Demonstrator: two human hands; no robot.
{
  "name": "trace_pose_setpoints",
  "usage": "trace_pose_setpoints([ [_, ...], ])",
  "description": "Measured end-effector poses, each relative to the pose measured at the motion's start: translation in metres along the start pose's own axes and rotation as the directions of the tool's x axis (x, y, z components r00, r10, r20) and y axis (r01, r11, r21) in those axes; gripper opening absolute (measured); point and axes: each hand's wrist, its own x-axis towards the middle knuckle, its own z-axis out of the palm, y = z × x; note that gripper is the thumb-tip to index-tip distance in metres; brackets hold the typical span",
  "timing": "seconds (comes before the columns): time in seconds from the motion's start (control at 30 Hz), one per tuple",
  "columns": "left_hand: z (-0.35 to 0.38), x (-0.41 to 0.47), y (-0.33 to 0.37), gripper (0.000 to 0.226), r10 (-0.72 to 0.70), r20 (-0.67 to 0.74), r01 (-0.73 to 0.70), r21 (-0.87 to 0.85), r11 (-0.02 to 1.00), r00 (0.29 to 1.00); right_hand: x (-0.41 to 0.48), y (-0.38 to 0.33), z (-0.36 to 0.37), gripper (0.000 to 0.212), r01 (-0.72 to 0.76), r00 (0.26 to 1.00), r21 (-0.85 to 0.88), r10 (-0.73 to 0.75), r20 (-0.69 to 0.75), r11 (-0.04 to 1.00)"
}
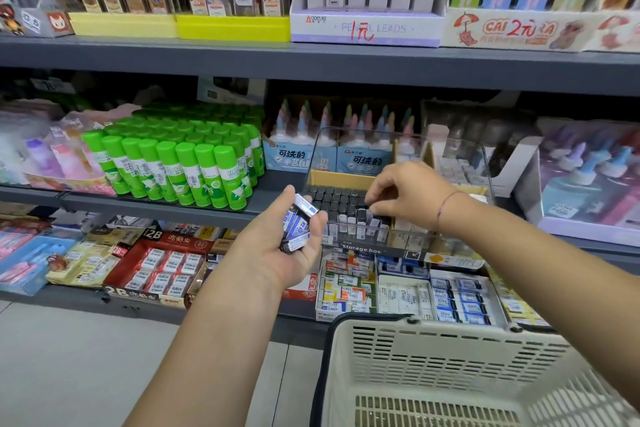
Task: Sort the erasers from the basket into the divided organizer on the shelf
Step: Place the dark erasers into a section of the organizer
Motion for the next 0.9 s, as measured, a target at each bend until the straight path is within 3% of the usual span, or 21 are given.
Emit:
trace_pose_setpoints([
  [0.2,0.002,0.001,-0.003,0.030,-0.004,0.003,0.004,0.003,1.000,1.000,0.012,0.001,0.013,0.028,0.022,0.999,-0.162,-0.014,0.051,0.987],
  [0.5,0.004,0.004,-0.002,0.030,-0.007,0.001,0.007,0.004,1.000,1.000,0.019,0.001,0.015,0.022,0.050,0.998,-0.235,-0.041,0.041,0.971],
  [0.77,0.004,0.006,-0.005,0.032,-0.007,0.007,0.007,0.011,1.000,1.000,0.017,0.002,0.019,0.021,0.022,1.000,-0.145,-0.019,0.025,0.989],
  [0.9,0.005,0.007,-0.007,0.031,-0.007,0.017,0.006,0.036,0.999,1.000,0.015,0.004,0.004,0.012,-0.016,0.998,0.161,0.026,-0.056,0.987],
])
